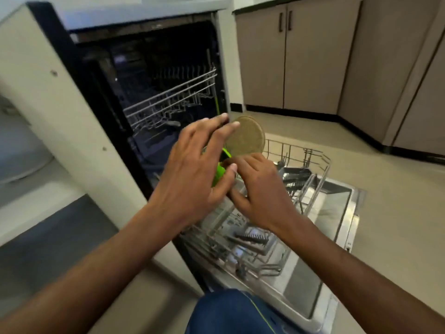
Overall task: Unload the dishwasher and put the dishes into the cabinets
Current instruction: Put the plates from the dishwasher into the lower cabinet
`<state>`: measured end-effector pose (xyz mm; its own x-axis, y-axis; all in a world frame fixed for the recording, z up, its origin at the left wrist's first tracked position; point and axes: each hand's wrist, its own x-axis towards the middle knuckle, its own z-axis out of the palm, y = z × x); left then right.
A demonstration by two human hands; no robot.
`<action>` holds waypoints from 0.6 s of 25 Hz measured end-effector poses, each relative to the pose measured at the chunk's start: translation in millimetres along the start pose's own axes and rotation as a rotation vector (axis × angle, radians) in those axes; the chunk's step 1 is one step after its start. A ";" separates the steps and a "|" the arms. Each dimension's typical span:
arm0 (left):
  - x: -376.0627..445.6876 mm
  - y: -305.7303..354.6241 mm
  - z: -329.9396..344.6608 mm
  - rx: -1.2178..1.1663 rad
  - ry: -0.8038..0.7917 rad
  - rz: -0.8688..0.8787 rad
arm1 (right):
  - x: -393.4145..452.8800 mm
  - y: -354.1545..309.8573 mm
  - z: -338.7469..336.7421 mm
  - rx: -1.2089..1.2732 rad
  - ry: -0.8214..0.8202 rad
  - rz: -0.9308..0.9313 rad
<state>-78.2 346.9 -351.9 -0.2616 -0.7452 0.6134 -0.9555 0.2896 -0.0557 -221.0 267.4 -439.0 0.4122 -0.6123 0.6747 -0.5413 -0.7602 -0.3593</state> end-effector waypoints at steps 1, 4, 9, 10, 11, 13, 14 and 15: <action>8.9 0.2 19.8 -0.006 -0.005 -0.129 | 2.1 15.2 -6.8 -0.002 0.009 0.020; 11.6 1.3 92.6 -0.076 -0.160 -0.480 | -0.9 60.9 1.5 -0.084 -0.049 0.116; -9.6 -0.5 204.9 -0.092 -0.592 -0.724 | -26.7 126.3 35.5 -0.257 -0.467 0.161; -8.2 -3.0 219.0 -0.080 -0.594 -0.722 | -23.2 132.7 40.6 -0.294 -0.487 0.168; -6.3 -5.5 229.6 -0.059 -0.584 -0.707 | -19.9 134.2 44.7 -0.314 -0.498 0.169; -7.2 -10.6 244.5 -0.033 -0.506 -0.693 | -17.9 129.8 50.7 -0.358 -0.538 0.183; -10.7 -9.4 253.6 -0.061 -0.453 -0.711 | -21.0 132.7 55.1 -0.383 -0.562 0.192; -14.6 -8.1 260.8 -0.094 -0.382 -0.744 | -23.6 136.2 58.0 -0.397 -0.566 0.195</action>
<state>-102.1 198.7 -565.8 0.3874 -0.9089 0.1541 -0.8862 -0.3211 0.3339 -261.9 165.7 -541.3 0.5393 -0.8295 0.1454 -0.8252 -0.5550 -0.1050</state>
